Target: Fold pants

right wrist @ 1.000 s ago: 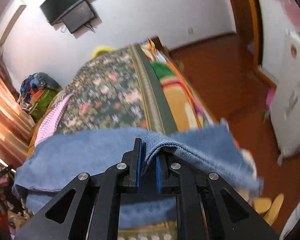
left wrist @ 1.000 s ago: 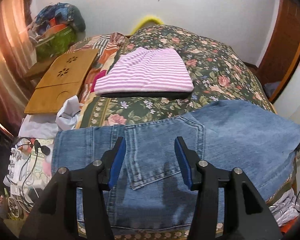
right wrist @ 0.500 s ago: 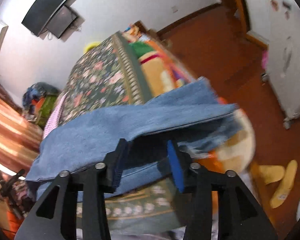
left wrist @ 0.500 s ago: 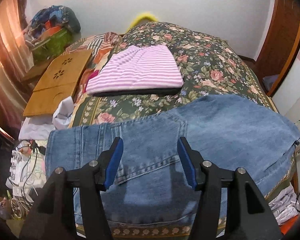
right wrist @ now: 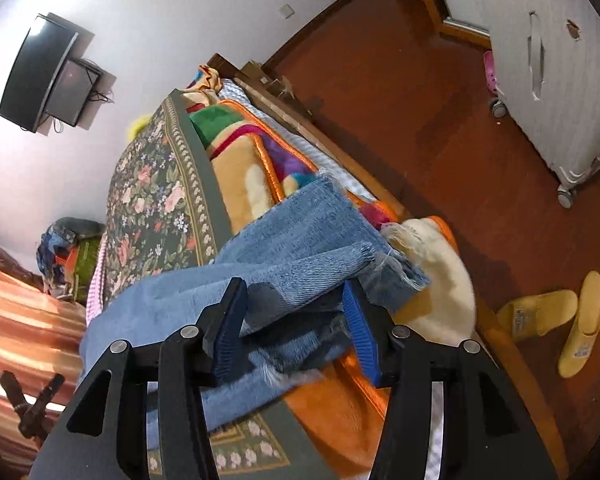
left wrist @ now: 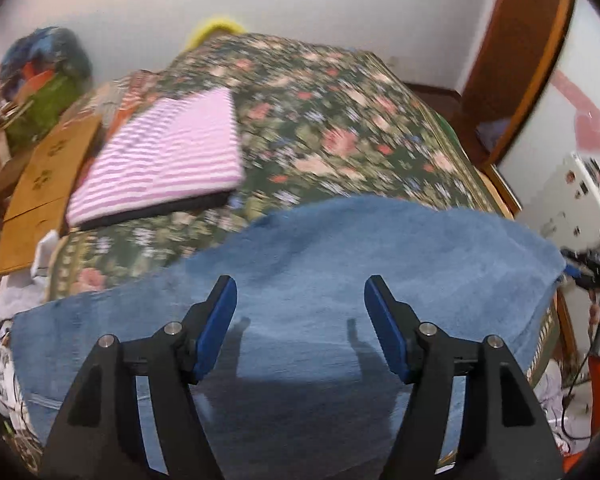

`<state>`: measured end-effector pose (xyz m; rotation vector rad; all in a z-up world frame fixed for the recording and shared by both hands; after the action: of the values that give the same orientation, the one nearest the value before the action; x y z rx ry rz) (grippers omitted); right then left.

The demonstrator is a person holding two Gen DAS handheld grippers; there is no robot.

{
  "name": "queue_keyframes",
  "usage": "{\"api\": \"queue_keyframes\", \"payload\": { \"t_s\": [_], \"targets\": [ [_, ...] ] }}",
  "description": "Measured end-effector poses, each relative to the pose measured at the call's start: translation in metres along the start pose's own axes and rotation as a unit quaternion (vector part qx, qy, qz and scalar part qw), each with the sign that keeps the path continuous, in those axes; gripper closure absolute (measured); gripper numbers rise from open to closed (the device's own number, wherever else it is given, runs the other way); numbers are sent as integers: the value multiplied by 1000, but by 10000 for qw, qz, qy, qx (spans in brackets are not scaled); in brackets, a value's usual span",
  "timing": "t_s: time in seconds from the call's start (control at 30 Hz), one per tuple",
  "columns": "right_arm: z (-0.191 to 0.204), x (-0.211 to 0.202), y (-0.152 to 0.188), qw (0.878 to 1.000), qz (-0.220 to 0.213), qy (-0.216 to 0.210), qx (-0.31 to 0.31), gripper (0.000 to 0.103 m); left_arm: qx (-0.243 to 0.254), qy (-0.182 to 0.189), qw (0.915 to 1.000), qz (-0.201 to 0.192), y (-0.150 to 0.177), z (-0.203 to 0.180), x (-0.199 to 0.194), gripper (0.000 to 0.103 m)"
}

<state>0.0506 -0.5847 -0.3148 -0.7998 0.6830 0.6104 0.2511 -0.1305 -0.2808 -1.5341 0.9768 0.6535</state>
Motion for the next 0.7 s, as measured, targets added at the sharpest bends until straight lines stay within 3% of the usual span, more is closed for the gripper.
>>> {"api": "queue_keyframes", "payload": {
  "t_s": [0.07, 0.23, 0.3, 0.43, 0.5, 0.7],
  "targets": [
    [1, 3, -6, 10000, -43, -62, -30, 55, 115, -34, 9999, 114, 7, -8, 10, 37],
    [9, 7, -30, 9992, -70, -65, -396, 86, 110, -20, 9992, 385, 19, -14, 31, 37],
    [16, 8, -42, 9985, -102, -128, -513, 91, 61, -103, 9989, 454, 23, -12, 38, 37],
    [40, 3, -70, 9948, -322, -137, -956, 94, -49, -103, 9988, 486, 28, -8, 43, 37],
    [68, -16, -94, 9877, -704, -327, -1359, 95, -59, -121, 9988, 475, 28, -8, 43, 37],
    [86, -52, -91, 9748, -1199, -301, -1856, 95, -38, -130, 9988, 476, 28, -8, 42, 37]
  ]
}}
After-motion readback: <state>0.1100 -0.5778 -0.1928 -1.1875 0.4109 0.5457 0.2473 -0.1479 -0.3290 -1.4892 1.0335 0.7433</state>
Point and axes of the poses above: each gripper's, at about its wrist camera, not at the fingertips, and x roughly the way its jaws point, z to its left, y to its underside, the point moved 4 cm from there along x, roughly the way its jaws point, and after that the axes turned 15 degrees about -x, right-handed, at the moved point
